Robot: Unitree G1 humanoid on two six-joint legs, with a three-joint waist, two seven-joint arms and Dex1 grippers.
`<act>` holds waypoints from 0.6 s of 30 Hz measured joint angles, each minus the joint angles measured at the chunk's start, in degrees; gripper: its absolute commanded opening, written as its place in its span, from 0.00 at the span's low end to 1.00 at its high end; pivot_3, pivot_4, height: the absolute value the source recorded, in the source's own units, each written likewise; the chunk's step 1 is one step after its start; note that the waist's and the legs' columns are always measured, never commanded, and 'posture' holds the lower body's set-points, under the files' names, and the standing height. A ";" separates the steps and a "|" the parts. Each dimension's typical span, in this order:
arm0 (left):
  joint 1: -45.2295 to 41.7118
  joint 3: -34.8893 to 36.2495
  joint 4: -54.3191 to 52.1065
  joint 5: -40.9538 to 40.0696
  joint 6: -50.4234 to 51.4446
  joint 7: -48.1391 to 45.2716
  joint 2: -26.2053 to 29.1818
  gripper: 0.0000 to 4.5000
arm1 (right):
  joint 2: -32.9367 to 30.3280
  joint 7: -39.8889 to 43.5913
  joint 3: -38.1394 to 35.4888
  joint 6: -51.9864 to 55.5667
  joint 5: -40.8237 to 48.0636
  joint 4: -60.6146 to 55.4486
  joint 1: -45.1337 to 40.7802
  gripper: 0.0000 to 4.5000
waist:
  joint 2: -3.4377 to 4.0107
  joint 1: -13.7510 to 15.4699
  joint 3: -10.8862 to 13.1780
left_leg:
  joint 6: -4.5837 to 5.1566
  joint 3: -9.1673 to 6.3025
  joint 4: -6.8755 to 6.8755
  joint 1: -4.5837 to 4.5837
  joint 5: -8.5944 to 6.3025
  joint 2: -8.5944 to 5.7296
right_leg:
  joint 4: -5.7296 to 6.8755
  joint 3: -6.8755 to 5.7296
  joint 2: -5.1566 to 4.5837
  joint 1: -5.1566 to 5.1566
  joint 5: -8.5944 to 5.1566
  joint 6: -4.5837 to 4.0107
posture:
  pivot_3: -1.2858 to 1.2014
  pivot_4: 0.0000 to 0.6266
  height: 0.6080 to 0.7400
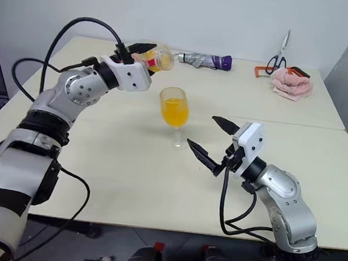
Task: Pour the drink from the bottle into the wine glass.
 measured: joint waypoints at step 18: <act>27.66 23.05 -32.65 -29.91 48.16 -6.79 -2.09 0.38 | -7.61 5.79 4.52 14.31 5.68 -2.72 -7.23 1.00 | -0.01 -0.11 -0.02 | 0.00 -0.08 0.10 0.04 0.00 0.04 | 0.10 0.01 -0.01 0.01 0.01 -0.01 | 0.52 0.24 1.00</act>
